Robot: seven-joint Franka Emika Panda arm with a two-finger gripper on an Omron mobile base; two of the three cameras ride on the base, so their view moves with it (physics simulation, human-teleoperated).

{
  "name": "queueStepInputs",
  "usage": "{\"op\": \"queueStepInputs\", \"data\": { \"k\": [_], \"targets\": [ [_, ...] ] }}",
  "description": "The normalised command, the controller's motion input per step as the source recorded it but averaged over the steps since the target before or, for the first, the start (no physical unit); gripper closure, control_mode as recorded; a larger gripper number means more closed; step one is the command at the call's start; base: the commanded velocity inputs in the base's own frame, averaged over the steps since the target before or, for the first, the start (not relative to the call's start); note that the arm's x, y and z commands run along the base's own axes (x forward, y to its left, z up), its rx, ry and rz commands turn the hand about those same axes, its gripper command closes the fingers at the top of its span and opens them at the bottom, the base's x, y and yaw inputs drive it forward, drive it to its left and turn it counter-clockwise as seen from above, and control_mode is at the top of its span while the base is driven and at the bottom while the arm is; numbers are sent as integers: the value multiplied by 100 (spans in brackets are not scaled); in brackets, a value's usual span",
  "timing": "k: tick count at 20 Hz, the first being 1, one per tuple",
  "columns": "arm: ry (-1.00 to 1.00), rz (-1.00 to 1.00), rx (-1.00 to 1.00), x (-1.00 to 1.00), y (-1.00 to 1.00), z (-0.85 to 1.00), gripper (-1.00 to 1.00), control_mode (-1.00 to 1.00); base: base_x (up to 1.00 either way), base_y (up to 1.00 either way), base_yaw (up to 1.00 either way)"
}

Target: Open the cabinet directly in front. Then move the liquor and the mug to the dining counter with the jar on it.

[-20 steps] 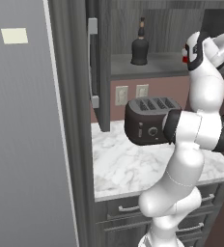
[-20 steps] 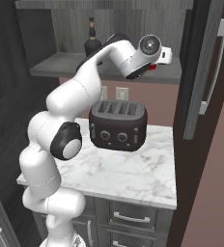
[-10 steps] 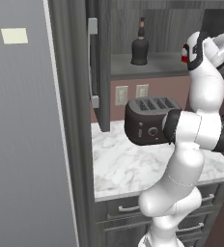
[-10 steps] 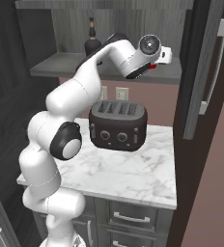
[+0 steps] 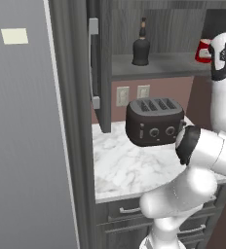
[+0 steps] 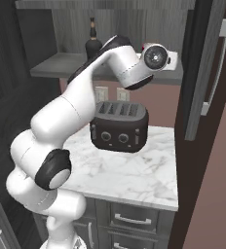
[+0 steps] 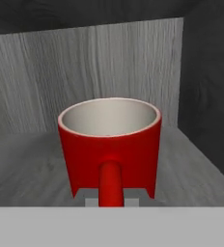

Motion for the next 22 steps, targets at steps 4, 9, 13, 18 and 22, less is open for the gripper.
{"op": "queueStepInputs", "data": {
  "k": [4,9,13,18,22],
  "targets": [
    [-2,10,0,-100,62,1,100,-100,0,0,0],
    [2,22,0,-100,98,-23,100,-100,0,0,0],
    [5,27,0,-100,95,-41,100,-100,0,0,0],
    [23,24,0,-100,70,-67,100,-100,0,0,0],
    [-1,-18,0,-59,1,-30,100,-100,0,0,0]
  ]
}}
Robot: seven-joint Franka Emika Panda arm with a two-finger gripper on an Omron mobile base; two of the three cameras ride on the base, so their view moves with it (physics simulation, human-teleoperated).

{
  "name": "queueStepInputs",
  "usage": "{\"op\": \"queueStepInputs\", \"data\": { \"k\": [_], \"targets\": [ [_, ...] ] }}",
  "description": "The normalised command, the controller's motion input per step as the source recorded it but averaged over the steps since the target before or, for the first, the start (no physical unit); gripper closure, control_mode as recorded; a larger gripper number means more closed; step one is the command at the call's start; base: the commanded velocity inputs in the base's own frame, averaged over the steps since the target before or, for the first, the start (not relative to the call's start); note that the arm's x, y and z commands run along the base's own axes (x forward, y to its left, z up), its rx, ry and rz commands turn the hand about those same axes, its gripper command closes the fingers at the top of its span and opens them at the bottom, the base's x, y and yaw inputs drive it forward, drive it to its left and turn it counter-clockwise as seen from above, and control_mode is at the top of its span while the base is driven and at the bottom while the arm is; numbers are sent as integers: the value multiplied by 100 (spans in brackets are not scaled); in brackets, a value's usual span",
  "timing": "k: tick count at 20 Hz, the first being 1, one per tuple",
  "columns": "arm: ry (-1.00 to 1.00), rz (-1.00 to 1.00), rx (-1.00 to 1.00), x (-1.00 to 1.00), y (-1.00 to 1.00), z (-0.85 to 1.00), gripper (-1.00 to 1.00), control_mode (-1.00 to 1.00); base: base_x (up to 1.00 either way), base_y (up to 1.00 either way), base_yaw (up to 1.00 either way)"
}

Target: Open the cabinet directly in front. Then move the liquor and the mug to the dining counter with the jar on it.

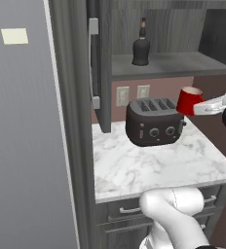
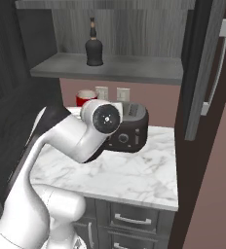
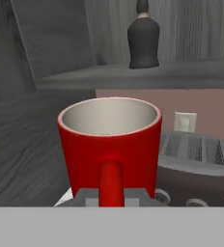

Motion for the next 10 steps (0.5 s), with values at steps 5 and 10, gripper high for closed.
{"op": "queueStepInputs", "data": {
  "k": [5,10],
  "targets": [
    [0,-17,0,-5,1,-7,100,-100,0,0,0],
    [0,0,0,0,0,0,100,-100,0,0,0]
  ]
}}
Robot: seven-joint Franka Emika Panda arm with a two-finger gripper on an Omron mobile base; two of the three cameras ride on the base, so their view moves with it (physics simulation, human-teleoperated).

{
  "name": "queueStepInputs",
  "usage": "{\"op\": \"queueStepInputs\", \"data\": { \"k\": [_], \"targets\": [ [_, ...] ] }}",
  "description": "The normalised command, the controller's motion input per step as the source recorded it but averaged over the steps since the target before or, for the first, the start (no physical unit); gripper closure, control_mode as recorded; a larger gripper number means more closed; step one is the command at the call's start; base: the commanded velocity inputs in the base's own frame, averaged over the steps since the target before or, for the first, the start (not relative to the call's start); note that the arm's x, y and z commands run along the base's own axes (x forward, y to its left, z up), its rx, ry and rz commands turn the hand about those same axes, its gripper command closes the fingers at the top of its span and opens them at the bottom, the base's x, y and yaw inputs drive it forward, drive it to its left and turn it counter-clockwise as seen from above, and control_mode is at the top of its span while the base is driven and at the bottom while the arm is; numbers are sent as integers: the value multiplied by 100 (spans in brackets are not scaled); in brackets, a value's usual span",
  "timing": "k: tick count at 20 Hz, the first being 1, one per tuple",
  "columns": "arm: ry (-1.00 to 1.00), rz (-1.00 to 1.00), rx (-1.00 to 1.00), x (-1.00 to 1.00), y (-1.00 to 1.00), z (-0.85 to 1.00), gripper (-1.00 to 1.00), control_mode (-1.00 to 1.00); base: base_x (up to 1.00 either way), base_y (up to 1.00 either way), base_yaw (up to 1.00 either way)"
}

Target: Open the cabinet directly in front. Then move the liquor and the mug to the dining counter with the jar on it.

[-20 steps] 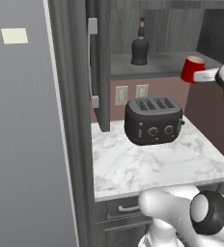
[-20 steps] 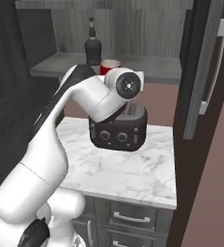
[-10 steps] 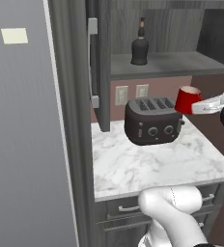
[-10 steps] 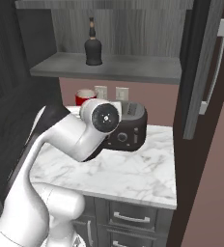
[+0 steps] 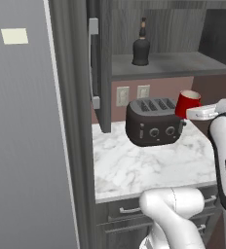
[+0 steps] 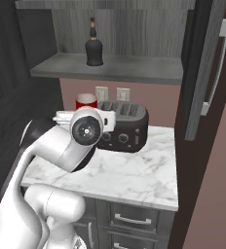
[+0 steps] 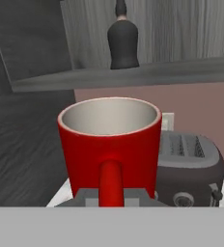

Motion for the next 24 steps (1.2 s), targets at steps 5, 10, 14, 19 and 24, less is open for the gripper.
{"op": "queueStepInputs", "data": {
  "k": [5,10,14,19,24],
  "targets": [
    [0,0,0,0,0,0,100,-100,0,0,0],
    [0,0,0,-5,1,0,100,100,-62,11,-4],
    [0,0,0,0,0,0,100,100,-72,0,-57],
    [0,0,0,0,0,0,100,100,-33,4,-93],
    [0,0,0,0,0,0,100,100,-6,7,-100]
  ]
}}
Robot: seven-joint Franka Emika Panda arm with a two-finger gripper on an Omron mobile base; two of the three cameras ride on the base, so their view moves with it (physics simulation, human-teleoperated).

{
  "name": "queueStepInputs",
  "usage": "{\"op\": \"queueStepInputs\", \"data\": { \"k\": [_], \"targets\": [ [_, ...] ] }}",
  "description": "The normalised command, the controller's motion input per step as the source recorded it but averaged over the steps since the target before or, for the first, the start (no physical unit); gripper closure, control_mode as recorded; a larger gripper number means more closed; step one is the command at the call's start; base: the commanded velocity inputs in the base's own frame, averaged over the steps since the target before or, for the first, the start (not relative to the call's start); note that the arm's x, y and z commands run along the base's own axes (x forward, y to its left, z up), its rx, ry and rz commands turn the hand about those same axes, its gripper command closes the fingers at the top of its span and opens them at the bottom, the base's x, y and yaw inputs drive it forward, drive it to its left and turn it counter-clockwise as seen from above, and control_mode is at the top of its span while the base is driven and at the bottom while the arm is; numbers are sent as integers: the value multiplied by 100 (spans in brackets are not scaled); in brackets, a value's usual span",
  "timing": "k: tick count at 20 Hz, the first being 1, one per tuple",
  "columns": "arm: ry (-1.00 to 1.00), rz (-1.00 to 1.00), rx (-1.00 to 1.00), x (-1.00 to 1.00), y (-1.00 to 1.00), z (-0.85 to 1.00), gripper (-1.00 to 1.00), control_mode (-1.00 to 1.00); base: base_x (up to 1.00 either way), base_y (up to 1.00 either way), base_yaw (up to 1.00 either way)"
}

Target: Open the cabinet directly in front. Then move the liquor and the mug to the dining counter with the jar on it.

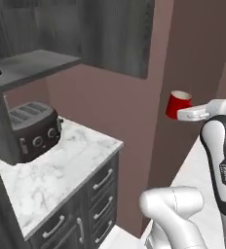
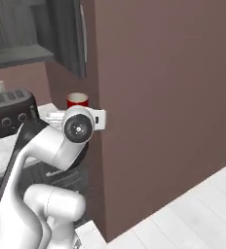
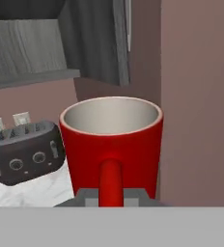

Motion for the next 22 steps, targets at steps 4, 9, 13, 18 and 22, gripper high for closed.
{"op": "queueStepInputs", "data": {
  "k": [4,9,13,18,22],
  "targets": [
    [0,0,0,0,0,0,100,100,-2,6,-100],
    [0,0,0,0,0,0,100,100,0,3,-100],
    [0,0,0,0,0,0,100,100,0,1,-100],
    [0,0,0,0,0,0,100,100,0,1,-100],
    [0,0,0,0,0,0,100,100,0,3,-100]
  ]
}}
